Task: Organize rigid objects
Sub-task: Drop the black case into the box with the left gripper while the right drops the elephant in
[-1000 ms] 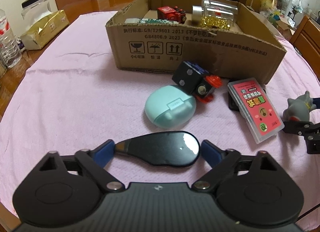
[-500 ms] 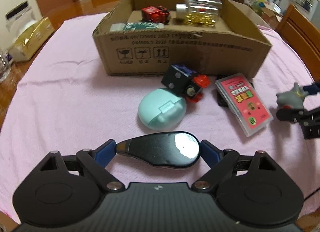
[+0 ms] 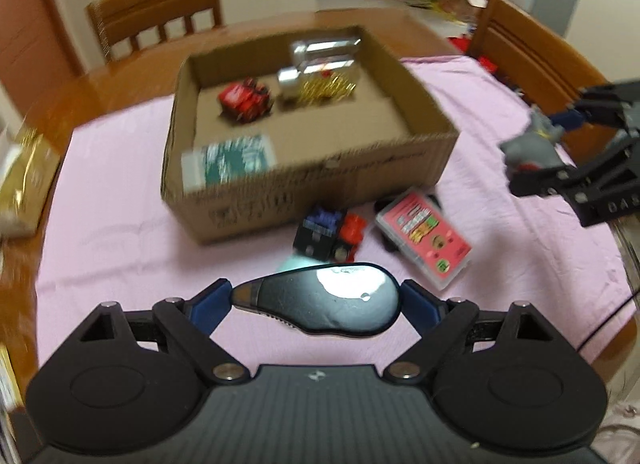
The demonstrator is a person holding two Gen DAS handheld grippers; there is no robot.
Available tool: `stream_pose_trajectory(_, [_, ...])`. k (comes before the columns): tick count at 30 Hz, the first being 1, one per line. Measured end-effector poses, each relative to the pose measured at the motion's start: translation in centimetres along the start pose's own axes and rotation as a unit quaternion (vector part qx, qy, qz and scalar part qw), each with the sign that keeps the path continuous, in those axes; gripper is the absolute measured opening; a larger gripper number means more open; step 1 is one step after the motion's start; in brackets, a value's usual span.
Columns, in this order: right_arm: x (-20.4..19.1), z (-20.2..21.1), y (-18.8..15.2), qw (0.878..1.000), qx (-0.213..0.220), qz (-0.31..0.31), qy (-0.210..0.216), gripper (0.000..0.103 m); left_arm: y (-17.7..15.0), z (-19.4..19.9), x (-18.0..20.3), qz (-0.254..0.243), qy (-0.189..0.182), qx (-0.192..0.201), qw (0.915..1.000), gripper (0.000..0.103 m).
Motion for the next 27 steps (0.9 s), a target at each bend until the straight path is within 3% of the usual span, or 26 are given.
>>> stream_pose_trajectory(6, [-1.1, 1.0, 4.5, 0.999, 0.043, 0.009, 0.004, 0.078, 4.1, 1.0, -1.2, -0.035, -0.006, 0.032, 0.9989, 0.089])
stream_pose_trajectory(13, [-1.6, -0.5, 8.7, 0.998, 0.060, 0.020, 0.003, 0.078, 9.0, 0.3, -3.6, -0.052, 0.010, 0.066, 0.9964, 0.089])
stream_pose_trajectory(21, [-0.7, -3.8, 11.4, 0.999, 0.049, 0.015, -0.001, 0.078, 13.1, -2.6, -5.2, -0.054, 0.025, 0.078, 0.9951, 0.089])
stream_pose_trajectory(27, [-0.2, -5.1, 12.1, 0.999, 0.043, 0.008, -0.005, 0.078, 14.3, -6.8, -6.0, -0.049, 0.032, 0.058, 0.9966, 0.090])
Point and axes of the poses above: each gripper's, at about its wrist camera, not at the fingertips, and z roughly against the way its jaws point, x to its right, y to its top, the point moved 10 cm from there along -z, roughly the way its jaws point, and after that the axes turned 8 degrees about y, right-handed, at the moved point
